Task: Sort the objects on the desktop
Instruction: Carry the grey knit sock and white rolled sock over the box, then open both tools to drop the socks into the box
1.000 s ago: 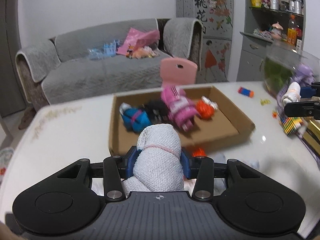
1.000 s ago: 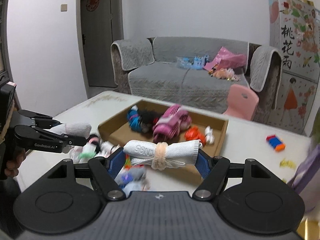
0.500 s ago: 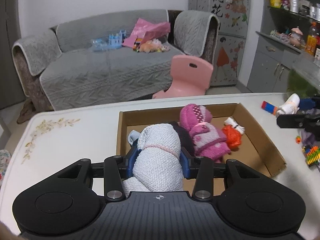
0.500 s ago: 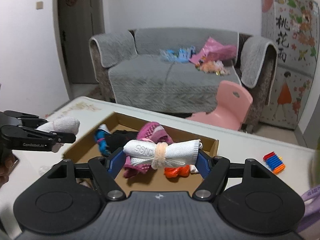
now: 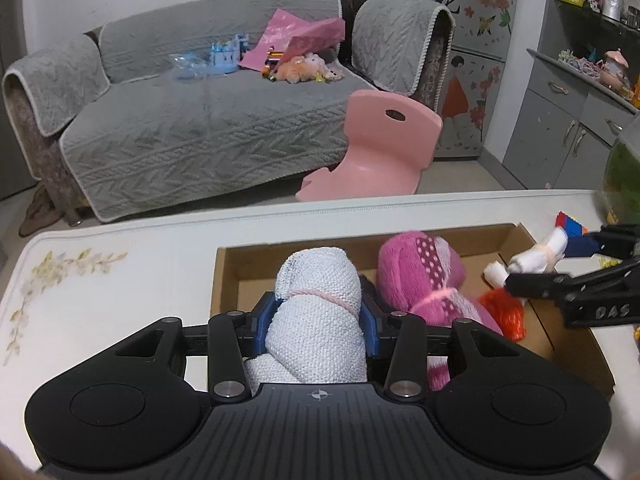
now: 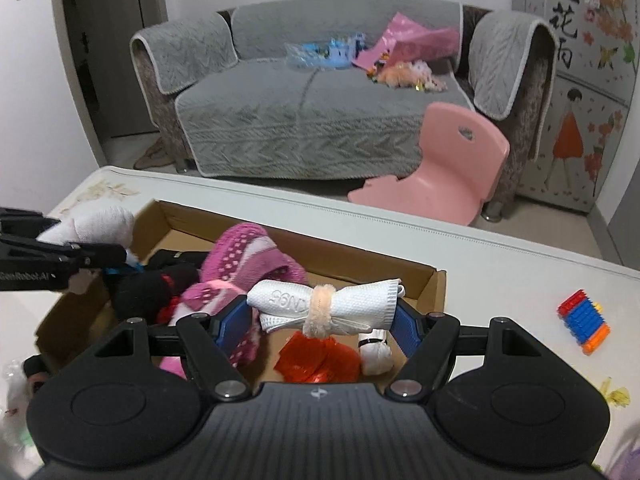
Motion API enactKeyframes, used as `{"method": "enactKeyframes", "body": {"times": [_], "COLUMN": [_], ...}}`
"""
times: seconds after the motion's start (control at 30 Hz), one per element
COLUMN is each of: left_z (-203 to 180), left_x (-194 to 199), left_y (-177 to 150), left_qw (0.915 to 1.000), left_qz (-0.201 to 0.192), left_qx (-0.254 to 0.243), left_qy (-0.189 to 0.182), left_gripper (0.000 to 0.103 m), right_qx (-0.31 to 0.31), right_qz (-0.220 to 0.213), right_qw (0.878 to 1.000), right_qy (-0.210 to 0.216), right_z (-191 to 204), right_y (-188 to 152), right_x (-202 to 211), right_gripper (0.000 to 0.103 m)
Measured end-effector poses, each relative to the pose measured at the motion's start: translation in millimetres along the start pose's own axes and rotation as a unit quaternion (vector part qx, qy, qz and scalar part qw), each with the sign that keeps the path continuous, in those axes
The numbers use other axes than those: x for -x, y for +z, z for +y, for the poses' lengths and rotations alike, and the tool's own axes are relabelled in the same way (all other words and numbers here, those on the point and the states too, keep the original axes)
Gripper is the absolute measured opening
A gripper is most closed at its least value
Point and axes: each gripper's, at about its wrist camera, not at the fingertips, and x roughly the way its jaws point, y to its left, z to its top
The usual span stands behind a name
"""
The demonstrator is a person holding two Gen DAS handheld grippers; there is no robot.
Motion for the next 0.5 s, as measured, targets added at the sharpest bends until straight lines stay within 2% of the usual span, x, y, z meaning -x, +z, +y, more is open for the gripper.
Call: {"method": "enactKeyframes", "body": {"times": [0.1,0.37,0.5], "left_z": [0,-4,-3], "left_x": [-7,-38,-43], "left_y": [5,18,20], "left_qw": [1.0000,0.9998,0.9997], "left_qz": [-0.003,0.015,0.010], "left_qx": [0.003,-0.007,-0.005], "left_qy": [-0.005,0.014,0.023], "left_gripper": [0.049,0.049,0.051], "right_qx": [-0.003,0.008,0.015], "right_qz": [0.009,0.024,0.027], "right_qw": [1.000,1.000,0.999], "right_qy": [-0.001,-0.011,-0.014], "right_z": [-1,5,8], "right_y": [1,0,0], "right_x": [-13,-32,-35], "right_gripper": [0.069,0.070,0.071]}}
